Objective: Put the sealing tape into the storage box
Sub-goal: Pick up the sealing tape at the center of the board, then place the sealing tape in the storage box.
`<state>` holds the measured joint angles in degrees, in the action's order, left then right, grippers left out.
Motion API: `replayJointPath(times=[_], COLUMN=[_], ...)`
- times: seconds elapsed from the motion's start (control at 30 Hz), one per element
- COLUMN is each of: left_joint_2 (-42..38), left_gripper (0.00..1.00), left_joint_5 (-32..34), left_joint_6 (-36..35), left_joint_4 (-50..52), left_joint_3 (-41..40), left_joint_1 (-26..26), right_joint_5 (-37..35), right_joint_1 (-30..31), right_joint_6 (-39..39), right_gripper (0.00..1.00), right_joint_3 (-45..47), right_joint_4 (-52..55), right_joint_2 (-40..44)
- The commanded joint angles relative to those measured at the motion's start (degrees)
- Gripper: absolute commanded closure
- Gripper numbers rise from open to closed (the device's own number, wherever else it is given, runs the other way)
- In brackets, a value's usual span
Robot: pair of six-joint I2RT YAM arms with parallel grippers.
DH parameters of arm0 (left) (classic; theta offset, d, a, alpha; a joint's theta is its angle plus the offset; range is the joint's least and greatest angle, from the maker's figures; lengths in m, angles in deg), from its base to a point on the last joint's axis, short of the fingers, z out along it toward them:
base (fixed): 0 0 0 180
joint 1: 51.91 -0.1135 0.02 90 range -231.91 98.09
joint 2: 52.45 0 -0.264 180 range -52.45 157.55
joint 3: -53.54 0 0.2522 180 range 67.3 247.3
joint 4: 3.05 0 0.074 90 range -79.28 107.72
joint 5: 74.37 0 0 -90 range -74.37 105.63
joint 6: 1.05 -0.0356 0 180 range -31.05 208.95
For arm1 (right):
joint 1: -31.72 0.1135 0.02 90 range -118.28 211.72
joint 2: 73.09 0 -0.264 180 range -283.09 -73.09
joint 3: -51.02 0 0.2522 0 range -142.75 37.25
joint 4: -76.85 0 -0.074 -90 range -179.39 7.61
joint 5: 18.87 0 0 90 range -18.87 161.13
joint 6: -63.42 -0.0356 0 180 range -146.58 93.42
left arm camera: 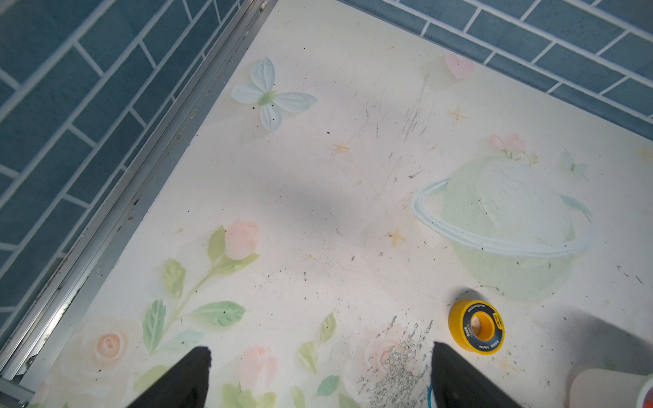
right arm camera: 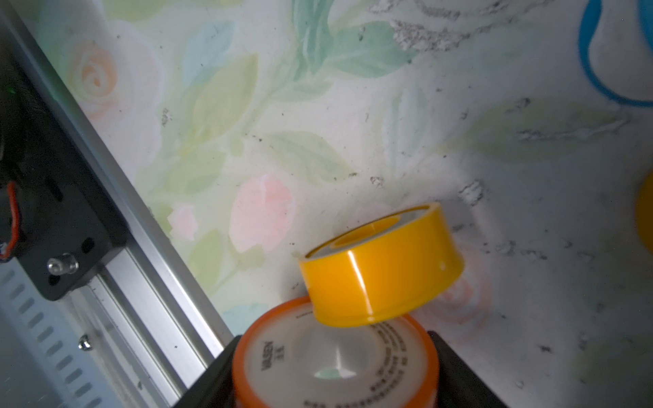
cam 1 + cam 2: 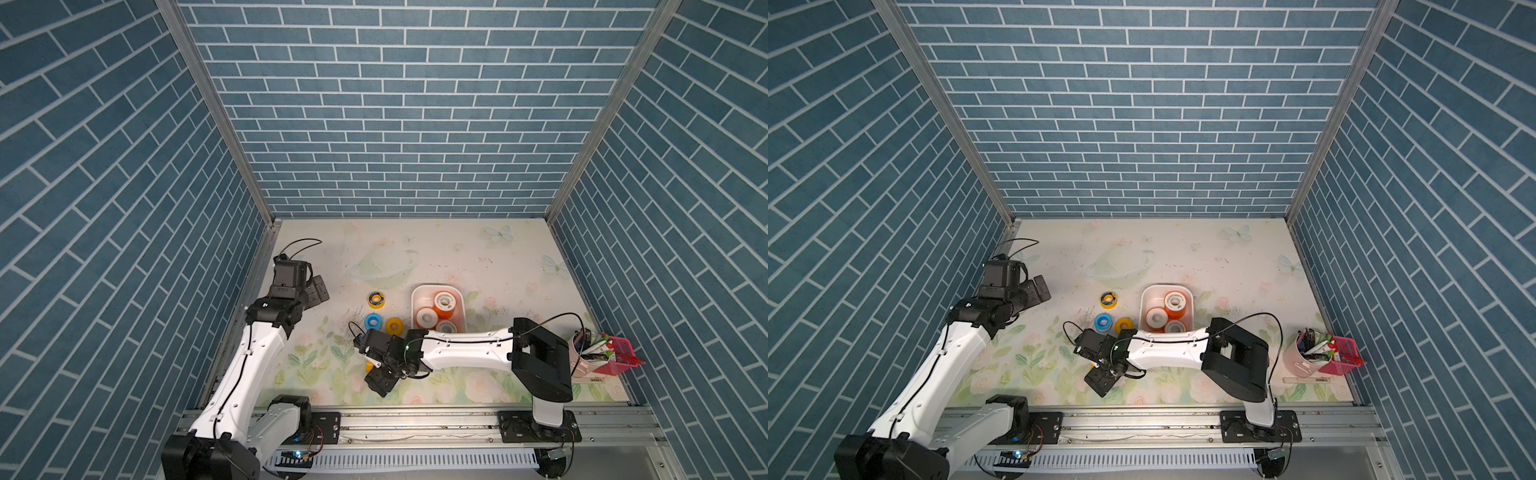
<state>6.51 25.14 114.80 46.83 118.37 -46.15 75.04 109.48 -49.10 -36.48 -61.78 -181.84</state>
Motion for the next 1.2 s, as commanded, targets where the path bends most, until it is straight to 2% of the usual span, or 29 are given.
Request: replayJointPath(times=[0.0,0.27,0.37,0.5,0.63,0.77,0.97,1.17], left_joint_2=[0.42,0.49,0.24,0.40,0.48,0.44,0.47,0.68], left_gripper=[0.00,0.00,0.00,0.00,0.00,0.00,0.00,0.00], left_joint_5=[0.10,0.14,0.13,0.14,0.09,0.16,0.31,0.36], left_joint_6=[-0.72,-0.74,-0.71,-0.75,-0.72,-0.75,-0.68,-0.63], left_joint_4=[-0.17,-0.17,-0.17,-0.17,-0.17,-0.17,-0.05,-0.08], left_joint_3=[-0.75,-0.71,-0.73,-0.71,-0.71,-0.71,-0.71,-0.71], left_joint_1=[-0.39,-0.40,-0.40,-0.40,-0.40,-0.40,-0.40,-0.38], right_joint_5=[-0.29,-4.21,-5.60,-7.14,-8.82,-11.21,-16.32,-14.87], right_joint_1=[0.34,-0.87,-3.44,-9.72,-16.43,-20.71,-23.63,-24.89], right_joint_6=[0.24,1.60,1.87,2.22,3.47,5.72,7.51,9.19], right_gripper=[0.39,0.41,0.42,0.43,0.43,0.43,0.45,0.44], right_joint_3=[0.36,0.49,1.88,5.69,10.99,16.47,23.82,27.88], right_joint_4=[1.11,3.91,3.77,1.33,-3.94,-10.89,-21.90,-30.04], right_joint_2=[1.28,7.67,11.60,17.96,23.94,27.35,27.93,27.36])
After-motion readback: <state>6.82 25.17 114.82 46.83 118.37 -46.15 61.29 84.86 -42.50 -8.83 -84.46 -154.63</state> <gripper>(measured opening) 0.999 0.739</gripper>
